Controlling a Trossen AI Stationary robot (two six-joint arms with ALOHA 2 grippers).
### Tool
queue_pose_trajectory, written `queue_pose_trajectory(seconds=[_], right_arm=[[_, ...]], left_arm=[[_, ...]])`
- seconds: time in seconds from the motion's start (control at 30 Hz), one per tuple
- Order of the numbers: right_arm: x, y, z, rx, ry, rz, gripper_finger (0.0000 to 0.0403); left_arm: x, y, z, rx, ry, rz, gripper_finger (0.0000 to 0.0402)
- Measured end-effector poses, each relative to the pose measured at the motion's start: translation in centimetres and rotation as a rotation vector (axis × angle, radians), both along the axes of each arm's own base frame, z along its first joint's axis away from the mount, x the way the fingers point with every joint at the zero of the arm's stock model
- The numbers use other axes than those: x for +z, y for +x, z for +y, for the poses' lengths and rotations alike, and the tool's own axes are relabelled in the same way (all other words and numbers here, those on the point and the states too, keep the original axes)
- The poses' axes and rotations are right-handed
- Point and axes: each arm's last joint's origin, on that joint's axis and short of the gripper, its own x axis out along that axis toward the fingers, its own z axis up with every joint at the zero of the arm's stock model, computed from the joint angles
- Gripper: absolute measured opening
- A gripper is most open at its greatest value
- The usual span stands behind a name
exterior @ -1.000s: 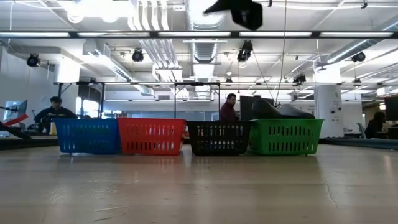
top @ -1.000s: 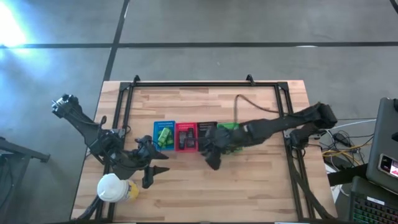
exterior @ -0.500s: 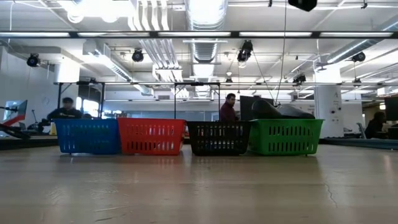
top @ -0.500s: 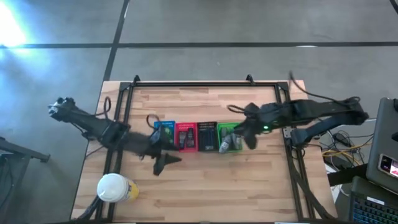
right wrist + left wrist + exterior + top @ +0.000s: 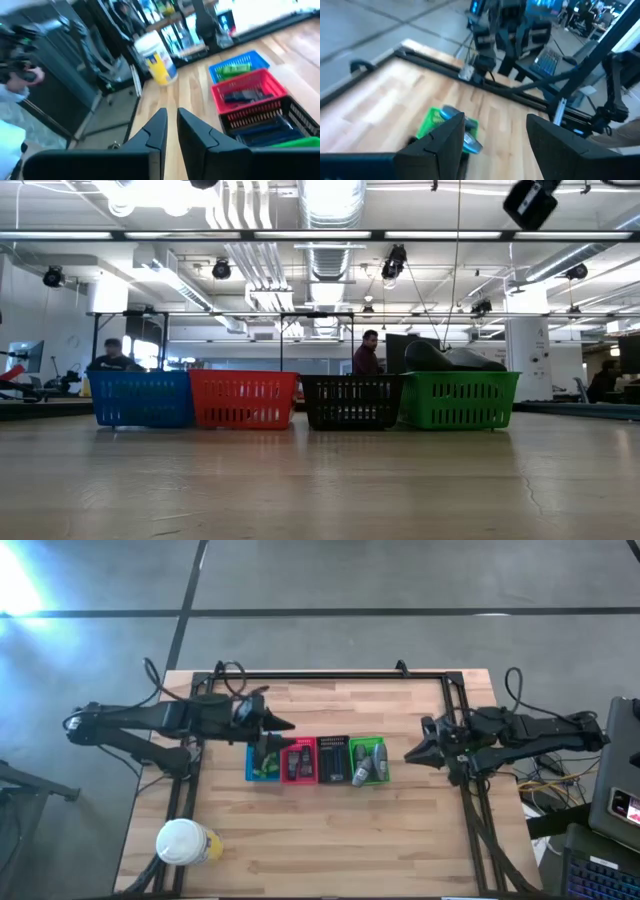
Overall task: Pick & Place Travel size toiletries
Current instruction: Return to Home Position
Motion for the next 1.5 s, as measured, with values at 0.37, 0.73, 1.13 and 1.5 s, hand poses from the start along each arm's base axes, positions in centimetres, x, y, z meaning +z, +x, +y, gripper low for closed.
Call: queue_pose_trajectory(seconds=[0.37,0.73,1.13,1.5], right_arm=[[-5.6,-4.3,-0.8,-0.135,0.17,-0.121,0.004],[-8.6,-5.4,-0.5,0.031,0.052,-0.216,0.0071],[-12.7,-3.6,-0.3,0.038,0.055,-0.329,0.0107],[-13.0,-3.5,-0.5,-0.034,-0.019,-0.314,0.0136]], left_arm=[[-6.8,-4.1,1.4,0.127,-0.014,-0.212,0.0218],[-13.9,-9.8,2.3,0.196,-0.095,-0.433,0.0218],[-19.1,-12.0,2.5,0.313,-0.086,-0.476,0.0218],[-22.5,-11.9,2.5,0.331,-0.132,-0.302,0.0218]])
